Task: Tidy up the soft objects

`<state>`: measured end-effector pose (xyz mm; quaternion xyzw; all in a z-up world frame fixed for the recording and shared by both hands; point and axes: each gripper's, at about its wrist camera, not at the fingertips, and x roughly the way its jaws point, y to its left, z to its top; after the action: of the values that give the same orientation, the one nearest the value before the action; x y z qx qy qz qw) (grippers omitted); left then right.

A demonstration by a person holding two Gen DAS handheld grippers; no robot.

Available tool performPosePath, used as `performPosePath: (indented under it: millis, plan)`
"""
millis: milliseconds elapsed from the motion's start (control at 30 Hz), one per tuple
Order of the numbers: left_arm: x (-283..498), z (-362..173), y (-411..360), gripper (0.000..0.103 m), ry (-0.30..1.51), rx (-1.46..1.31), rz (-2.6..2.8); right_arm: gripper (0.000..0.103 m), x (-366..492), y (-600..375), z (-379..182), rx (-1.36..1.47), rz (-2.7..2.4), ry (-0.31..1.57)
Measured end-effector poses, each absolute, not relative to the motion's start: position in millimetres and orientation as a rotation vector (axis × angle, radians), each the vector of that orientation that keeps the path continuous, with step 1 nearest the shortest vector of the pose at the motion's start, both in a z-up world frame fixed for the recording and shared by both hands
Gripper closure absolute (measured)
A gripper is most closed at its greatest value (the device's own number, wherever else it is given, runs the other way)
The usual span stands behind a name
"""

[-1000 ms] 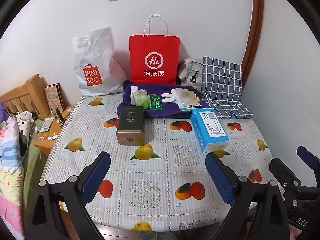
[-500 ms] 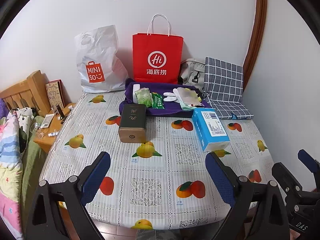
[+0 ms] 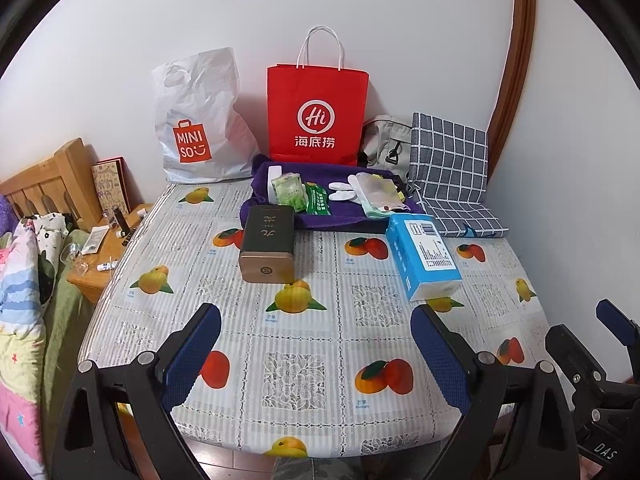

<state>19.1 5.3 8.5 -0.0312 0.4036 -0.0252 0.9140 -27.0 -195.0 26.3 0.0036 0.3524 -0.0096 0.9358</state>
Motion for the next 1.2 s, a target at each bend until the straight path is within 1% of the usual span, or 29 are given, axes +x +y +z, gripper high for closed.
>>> performPosePath:
  millis: [1200]
  plan:
    - [16.6,5.0,3.8,0.007,0.831,-0.063,-0.052,0.0,-28.9,-195.2,26.4,0.007,-0.011,0.717]
